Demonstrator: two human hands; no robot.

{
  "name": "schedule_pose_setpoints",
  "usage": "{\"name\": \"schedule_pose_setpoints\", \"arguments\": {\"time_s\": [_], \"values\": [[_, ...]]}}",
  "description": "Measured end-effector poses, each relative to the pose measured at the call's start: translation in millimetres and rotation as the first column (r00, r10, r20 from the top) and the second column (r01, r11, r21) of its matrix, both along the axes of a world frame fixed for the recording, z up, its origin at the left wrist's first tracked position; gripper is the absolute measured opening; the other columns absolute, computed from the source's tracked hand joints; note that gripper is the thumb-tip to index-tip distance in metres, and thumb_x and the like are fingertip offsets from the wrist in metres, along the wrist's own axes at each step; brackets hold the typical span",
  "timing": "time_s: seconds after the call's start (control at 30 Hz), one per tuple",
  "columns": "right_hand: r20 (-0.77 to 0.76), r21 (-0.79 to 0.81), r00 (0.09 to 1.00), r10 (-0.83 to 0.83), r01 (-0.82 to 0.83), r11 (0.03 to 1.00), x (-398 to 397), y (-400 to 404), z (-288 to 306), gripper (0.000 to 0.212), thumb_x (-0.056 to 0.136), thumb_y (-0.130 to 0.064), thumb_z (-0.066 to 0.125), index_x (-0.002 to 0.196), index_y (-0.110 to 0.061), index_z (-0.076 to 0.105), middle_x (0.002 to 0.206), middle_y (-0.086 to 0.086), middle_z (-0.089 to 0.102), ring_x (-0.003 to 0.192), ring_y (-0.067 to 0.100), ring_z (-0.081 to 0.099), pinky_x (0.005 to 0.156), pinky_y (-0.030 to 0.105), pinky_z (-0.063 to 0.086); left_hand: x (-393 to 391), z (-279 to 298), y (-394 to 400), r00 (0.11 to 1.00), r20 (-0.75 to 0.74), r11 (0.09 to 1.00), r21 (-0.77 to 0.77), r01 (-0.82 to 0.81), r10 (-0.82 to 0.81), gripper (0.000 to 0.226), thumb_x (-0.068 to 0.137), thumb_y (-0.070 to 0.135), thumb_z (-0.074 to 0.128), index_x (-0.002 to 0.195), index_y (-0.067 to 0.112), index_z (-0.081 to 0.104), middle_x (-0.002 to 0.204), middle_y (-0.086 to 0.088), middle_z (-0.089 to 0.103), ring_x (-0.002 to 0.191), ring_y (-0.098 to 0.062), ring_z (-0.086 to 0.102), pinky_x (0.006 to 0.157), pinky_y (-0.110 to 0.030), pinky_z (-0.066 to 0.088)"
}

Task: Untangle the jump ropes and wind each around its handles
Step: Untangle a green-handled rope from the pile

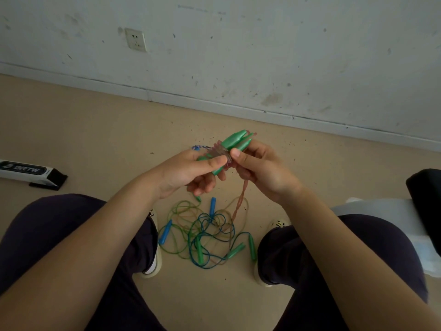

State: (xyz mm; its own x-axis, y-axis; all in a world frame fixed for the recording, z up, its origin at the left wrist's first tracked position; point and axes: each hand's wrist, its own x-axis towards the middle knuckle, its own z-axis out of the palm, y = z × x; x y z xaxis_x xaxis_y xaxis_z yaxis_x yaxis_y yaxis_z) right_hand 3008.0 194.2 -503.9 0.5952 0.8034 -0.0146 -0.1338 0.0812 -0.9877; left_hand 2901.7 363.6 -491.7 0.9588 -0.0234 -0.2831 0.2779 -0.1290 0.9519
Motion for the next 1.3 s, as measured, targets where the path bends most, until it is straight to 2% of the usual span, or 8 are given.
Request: {"name": "schedule_pose_setpoints", "arguments": {"time_s": [0.2,0.3,0.43,0.63,0.87,0.93,1.13,1.3], "values": [[0.078,-0.115,0.994,-0.071,0.080,0.990,-2.4,3.4,0.3,0.019,0.088,-0.031,0.069,0.088,-0.012,0.069,0.065,0.005,0.050,0.049,0.009,0.037,0.045,0.019,0.031,-0.4,-1.3,-5.3,0.995,0.017,0.989,0.110,-0.095,0.094,0.050,0.076,0.058,0.063,0.079,0.008,0.062,0.053,-0.001,0.059,0.041,-0.013,0.045,0.043,-0.019,0.037],[0.258,-0.266,0.961,-0.101,0.171,0.949,-5.6,4.4,2.9,0.030,0.090,-0.042,0.062,0.083,-0.014,0.072,0.051,-0.005,0.037,0.044,0.009,0.030,0.043,0.021,0.027,1.9,-1.6,-4.5,0.968,0.104,0.965,0.107,-0.241,0.230,0.050,0.074,0.061,0.061,0.075,0.011,0.061,0.049,0.002,0.054,0.040,-0.012,0.043,0.042,-0.021,0.037],[0.411,-0.350,0.911,-0.037,0.195,0.916,-9.8,7.6,7.3,0.031,0.099,-0.033,0.055,0.080,-0.013,0.070,0.042,-0.014,0.035,0.041,0.004,0.028,0.043,0.017,0.025,4.0,-2.5,3.8,0.925,0.134,0.923,0.104,-0.370,0.356,0.046,0.085,0.057,0.061,0.070,0.013,0.059,0.048,0.003,0.052,0.040,-0.013,0.041,0.042,-0.021,0.036],[0.439,-0.407,0.898,0.035,0.164,0.898,-9.3,4.2,9.6,0.032,0.100,-0.030,0.052,0.075,-0.014,0.065,0.042,-0.014,0.035,0.040,0.004,0.034,0.045,0.013,0.027,4.5,-6.7,4.7,0.932,0.104,0.931,0.082,-0.356,0.347,0.046,0.087,0.054,0.061,0.073,0.011,0.058,0.048,0.002,0.051,0.041,-0.013,0.041,0.042,-0.021,0.035],[0.488,-0.399,0.869,0.082,0.139,0.907,-9.1,1.1,9.8,0.027,0.100,-0.026,0.053,0.077,-0.017,0.064,0.056,-0.004,0.042,0.047,0.003,0.035,0.050,0.017,0.032,10.0,-17.9,8.0,0.916,0.061,0.882,0.253,-0.399,0.397,0.043,0.091,0.047,0.064,0.072,0.009,0.061,0.048,0.001,0.053,0.041,-0.013,0.044,0.042,-0.021,0.038],[0.482,-0.354,0.874,0.050,0.142,0.924,-5.8,-2.5,13.0,0.025,0.100,-0.025,0.055,0.079,-0.015,0.065,0.055,-0.006,0.041,0.047,0.004,0.034,0.049,0.017,0.031,9.6,-20.5,11.9,0.936,-0.005,0.885,0.326,-0.332,0.353,0.042,0.091,0.048,0.065,0.071,0.011,0.061,0.048,0.001,0.053,0.041,-0.013,0.045,0.042,-0.020,0.038],[0.616,-0.332,0.783,0.086,0.158,0.930,-2.3,-4.3,10.8,0.025,0.097,-0.023,0.059,0.081,-0.006,0.070,0.064,-0.005,0.055,0.056,0.003,0.046,0.055,0.014,0.036,4.2,-17.5,0.6,0.932,-0.339,0.921,0.311,0.237,-0.125,0.040,0.086,0.052,0.067,0.072,0.015,0.060,0.053,0.004,0.050,0.047,-0.011,0.043,0.048,-0.020,0.037],[0.647,-0.337,0.760,0.066,0.207,0.919,-0.5,0.9,7.3,0.024,0.093,-0.031,0.062,0.078,-0.014,0.071,0.076,0.007,0.066,0.070,0.015,0.057,0.068,0.027,0.047,4.7,-10.0,-2.5,0.923,-0.315,0.916,0.258,0.308,-0.222,0.039,0.085,0.050,0.069,0.075,0.013,0.060,0.056,0.002,0.048,0.047,-0.009,0.041,0.046,-0.018,0.036]]}}
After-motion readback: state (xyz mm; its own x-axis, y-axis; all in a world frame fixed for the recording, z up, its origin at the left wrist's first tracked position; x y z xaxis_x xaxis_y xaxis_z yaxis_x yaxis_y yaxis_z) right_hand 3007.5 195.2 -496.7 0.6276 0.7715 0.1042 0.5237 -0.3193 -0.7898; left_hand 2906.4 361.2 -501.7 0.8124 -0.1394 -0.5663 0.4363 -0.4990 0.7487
